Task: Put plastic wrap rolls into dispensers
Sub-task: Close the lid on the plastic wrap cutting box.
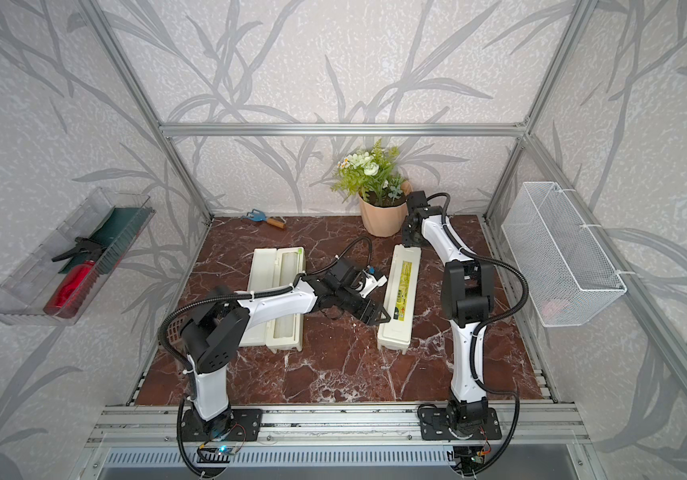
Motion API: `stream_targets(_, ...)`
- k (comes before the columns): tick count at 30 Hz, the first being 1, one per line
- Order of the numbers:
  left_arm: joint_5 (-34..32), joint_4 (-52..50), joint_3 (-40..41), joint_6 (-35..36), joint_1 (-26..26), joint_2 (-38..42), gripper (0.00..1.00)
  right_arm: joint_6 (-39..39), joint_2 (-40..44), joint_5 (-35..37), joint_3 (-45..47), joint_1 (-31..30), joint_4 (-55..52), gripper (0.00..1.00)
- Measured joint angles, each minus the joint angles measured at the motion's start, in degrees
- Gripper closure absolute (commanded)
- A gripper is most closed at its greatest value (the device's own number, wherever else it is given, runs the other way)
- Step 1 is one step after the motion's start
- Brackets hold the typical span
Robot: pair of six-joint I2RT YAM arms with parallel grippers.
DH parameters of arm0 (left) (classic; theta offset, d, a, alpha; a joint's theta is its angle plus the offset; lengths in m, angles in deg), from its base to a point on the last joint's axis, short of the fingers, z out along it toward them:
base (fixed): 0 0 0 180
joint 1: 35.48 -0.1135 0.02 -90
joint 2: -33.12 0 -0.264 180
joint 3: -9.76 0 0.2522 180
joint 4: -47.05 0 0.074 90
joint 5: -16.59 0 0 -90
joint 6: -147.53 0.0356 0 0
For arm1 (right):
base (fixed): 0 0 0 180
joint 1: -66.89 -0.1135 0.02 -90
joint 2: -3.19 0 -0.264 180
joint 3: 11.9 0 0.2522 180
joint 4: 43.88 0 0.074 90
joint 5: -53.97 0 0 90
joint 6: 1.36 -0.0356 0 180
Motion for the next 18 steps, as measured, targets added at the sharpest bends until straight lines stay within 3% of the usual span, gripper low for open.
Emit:
stream_targets(7, 0.9, 0.0, 0.2, -0.1, 0.1, -0.1, 0.24, 0.3, 0.2, 0.5, 1.5, 0.0, 1.9, 0.51)
stream_targets(15, 1.2, 0.1, 0.3, -0.7, 0.4, -0.2, 0.25, 0.9, 2.6, 0.9, 2.6, 0.0, 2.2, 0.18)
stream_targets(18, 1.2, 0.2, 0.4, -0.7, 0.4, -0.2, 0.25, 0.9, 5.2, 0.3, 2.7, 0.0, 1.7, 0.12)
